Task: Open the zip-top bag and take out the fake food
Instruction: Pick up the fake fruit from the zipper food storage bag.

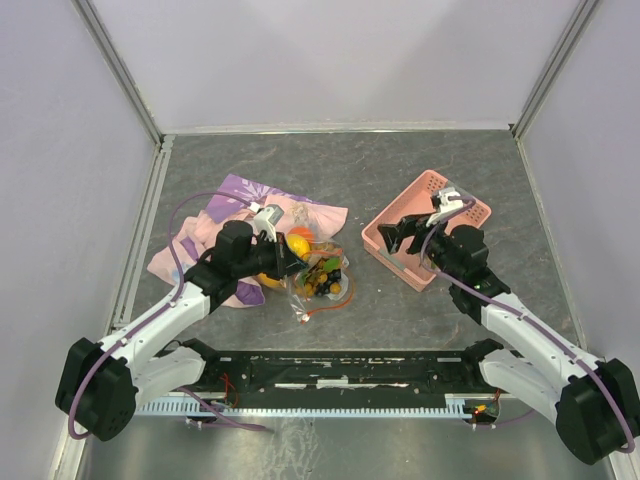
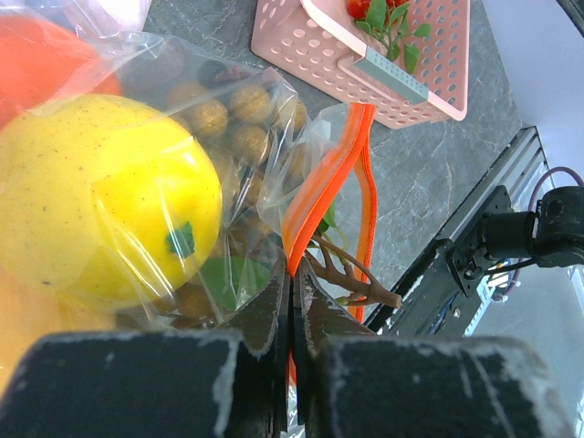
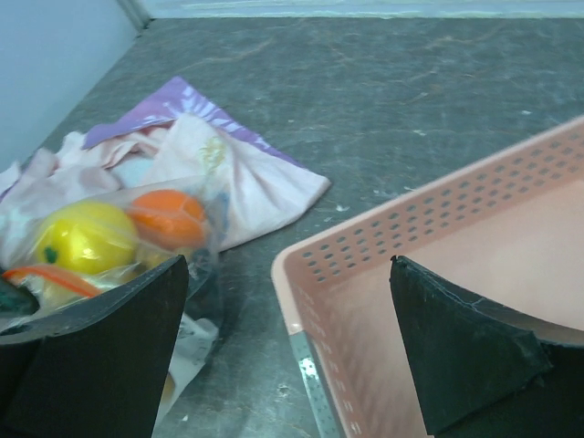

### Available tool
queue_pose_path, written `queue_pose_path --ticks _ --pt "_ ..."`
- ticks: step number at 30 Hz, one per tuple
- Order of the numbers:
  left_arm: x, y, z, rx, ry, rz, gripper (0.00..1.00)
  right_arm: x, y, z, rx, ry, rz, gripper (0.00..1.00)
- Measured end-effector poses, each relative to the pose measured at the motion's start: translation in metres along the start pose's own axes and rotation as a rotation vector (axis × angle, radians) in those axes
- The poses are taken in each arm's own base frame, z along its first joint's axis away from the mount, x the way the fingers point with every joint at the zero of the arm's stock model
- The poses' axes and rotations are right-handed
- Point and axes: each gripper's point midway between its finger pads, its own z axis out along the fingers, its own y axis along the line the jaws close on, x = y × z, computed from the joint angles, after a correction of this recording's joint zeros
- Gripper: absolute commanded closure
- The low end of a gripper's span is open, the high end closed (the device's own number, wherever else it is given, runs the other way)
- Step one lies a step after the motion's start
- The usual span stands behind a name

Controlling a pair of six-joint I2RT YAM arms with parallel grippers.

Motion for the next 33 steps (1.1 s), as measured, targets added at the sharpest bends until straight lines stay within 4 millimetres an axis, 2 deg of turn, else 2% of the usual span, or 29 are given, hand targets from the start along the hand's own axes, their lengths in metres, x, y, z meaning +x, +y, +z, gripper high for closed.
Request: queue_pose_path --ticks 4,13,20,22,24,27,33 --pt "0.0 0.0 0.0 0.002 -0.002 0.001 0.97 0.002 0.021 0.0 -0.119 0.014 -0.008 0.01" --pt "-0.002 -0.001 0.001 0.009 -0.011 0.004 0.97 0.035 0.073 -0.002 -0.402 0.197 0.021 0.03" --pt "-0.002 -0.004 0.001 0.025 -0.009 0.006 0.97 0.059 0.129 -0.025 -0.562 0.329 -0.103 0.14" --pt "-0.002 -0.004 0.001 0.027 -0.009 0.006 0.97 0.066 0.14 -0.03 -0.586 0.362 -0.138 0.15" --pt "-0.002 -0.004 0.002 0.028 -0.011 0.002 0.97 0.075 0.147 -0.032 -0.593 0.398 -0.167 0.16" --pt "-0.003 -0.005 0.002 0.03 -0.015 -0.004 0.97 0.091 0.146 -0.035 -0.571 0.448 -0.197 0.2" --pt "0.001 -0.003 0.003 0.028 -0.01 -0.015 0.97 0.121 0.147 -0.038 -0.521 0.522 -0.263 0.36"
